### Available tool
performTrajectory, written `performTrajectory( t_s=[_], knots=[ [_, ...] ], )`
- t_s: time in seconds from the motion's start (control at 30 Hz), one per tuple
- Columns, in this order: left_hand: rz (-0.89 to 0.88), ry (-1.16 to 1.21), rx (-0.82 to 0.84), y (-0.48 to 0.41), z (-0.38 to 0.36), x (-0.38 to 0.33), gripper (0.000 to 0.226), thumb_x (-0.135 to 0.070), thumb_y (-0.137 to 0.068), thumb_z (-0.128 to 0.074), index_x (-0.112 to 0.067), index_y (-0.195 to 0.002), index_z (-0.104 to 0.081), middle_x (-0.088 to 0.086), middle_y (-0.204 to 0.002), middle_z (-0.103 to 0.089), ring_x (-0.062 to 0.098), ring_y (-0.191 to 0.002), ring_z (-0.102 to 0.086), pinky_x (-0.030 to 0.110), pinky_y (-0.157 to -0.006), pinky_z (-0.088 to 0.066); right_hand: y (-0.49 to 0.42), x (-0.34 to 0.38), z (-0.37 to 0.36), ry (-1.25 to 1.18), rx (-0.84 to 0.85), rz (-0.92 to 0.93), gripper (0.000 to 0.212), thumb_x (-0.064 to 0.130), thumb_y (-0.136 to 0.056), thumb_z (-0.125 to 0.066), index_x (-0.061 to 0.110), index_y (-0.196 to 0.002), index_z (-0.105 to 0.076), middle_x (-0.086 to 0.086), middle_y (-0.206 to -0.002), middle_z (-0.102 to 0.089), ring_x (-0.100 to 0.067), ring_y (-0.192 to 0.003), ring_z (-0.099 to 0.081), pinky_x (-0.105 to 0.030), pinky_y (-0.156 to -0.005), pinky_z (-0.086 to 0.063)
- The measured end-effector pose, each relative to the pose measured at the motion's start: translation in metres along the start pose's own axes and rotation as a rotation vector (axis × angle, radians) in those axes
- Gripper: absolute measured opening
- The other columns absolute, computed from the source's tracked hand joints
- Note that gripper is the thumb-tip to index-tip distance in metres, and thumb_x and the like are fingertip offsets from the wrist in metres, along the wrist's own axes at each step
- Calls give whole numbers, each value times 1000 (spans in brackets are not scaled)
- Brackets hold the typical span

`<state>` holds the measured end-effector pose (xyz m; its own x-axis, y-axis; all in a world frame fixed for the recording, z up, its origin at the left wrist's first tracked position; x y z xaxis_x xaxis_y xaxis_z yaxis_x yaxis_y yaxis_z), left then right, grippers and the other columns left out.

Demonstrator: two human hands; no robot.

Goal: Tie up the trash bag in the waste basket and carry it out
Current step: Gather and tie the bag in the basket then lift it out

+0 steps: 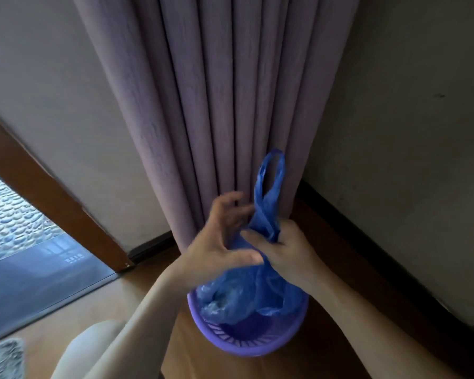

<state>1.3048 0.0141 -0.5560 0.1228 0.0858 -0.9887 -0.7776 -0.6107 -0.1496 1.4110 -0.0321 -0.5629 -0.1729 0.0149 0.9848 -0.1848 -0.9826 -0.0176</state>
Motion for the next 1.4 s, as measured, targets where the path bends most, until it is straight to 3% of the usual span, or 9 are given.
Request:
performTrajectory(
  t_s=[0.1,0.27,0.43,0.63,0.77,0.93,1.13,1.27,1.4],
  knots=[
    [145,-307,124,2,-21,32,49,-37,-83,-77,-20,-125,-58,6,-116,-70,23,-112,-67,54,-96,-52,4,10,0,-36,13,18,5,16,-91,-70,20,-93,-72,7,-85,-78,-7,-88,-74,-20,-77,-56],
    [189,-66,-129,4,-6,40,25,-34,-91,-57,-15,-82,-68,-5,-83,-74,14,-85,-69,41,-83,-53,6,17,22,-57,-19,-14,23,25,-86,-75,23,-107,-66,5,-68,-65,-5,-65,-66,-19,-67,-51],
    [233,559,-490,7,24,52,33,-24,-101,-47,-10,-71,-52,7,-82,-72,21,-80,-69,37,-78,-59,26,19,55,-125,270,-72,64,54,-74,-79,44,-134,-58,12,-142,-60,-6,-134,-52,-31,-111,-44],
    [252,720,-473,7,22,48,33,-26,-102,-44,-12,-73,-50,4,-67,-55,20,-85,-71,34,-78,-58,31,17,86,-280,169,38,90,47,-50,-96,43,-130,-54,10,-150,-52,-13,-145,-40,-51,-122,-25],
    [270,773,-442,6,6,40,28,-29,-95,-51,-11,-73,-51,5,-65,-54,21,-83,-70,39,-85,-58,26,2,39,-21,300,-40,112,37,-56,-96,35,-147,-32,19,-147,-51,5,-132,-49,-20,-102,-48],
    [321,805,-414,10,-10,44,32,-33,-96,-53,-12,-71,-53,4,-68,-48,20,-74,-60,38,-82,-54,9,-3,22,-55,39,28,21,23,-89,-66,17,-108,-71,-7,-114,-74,-12,-112,-69,-28,-98,-52],
    [354,904,-443,14,-17,50,34,-35,-96,-55,-16,-68,-52,1,-66,-37,18,-68,-55,39,-82,-52,7,-8,21,-524,-220,-53,46,28,-102,-49,7,-61,-52,-11,-52,-53,-23,-46,-54,-37,-71,-59],
    [260,588,-358,10,-19,38,35,-32,-98,-54,-5,-75,-54,7,-62,-45,22,-65,-53,35,-72,-48,0,-23,27,-482,-334,-152,34,23,-99,-58,18,-69,-43,2,-54,-26,-10,-41,-28,-26,-41,-36],
    [-177,-521,-147,12,-21,-1,26,-26,-104,-42,-7,-102,-60,3,-98,-63,18,-92,-62,36,-84,-48,0,-86,15,-230,-186,-322,13,11,-98,-55,16,-87,-59,2,-62,-56,-8,-53,-55,-30,-52,-50]
  ],
)
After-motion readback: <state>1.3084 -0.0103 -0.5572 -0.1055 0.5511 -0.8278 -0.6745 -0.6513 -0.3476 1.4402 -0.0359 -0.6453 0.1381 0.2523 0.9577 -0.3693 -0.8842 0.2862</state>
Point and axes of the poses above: each hand's wrist, its own y-axis away from the middle knuckle, its own z-axis out of the back of the hand, x = y × z, the point moved 8 cm from there along -y, towards the middle knuckle
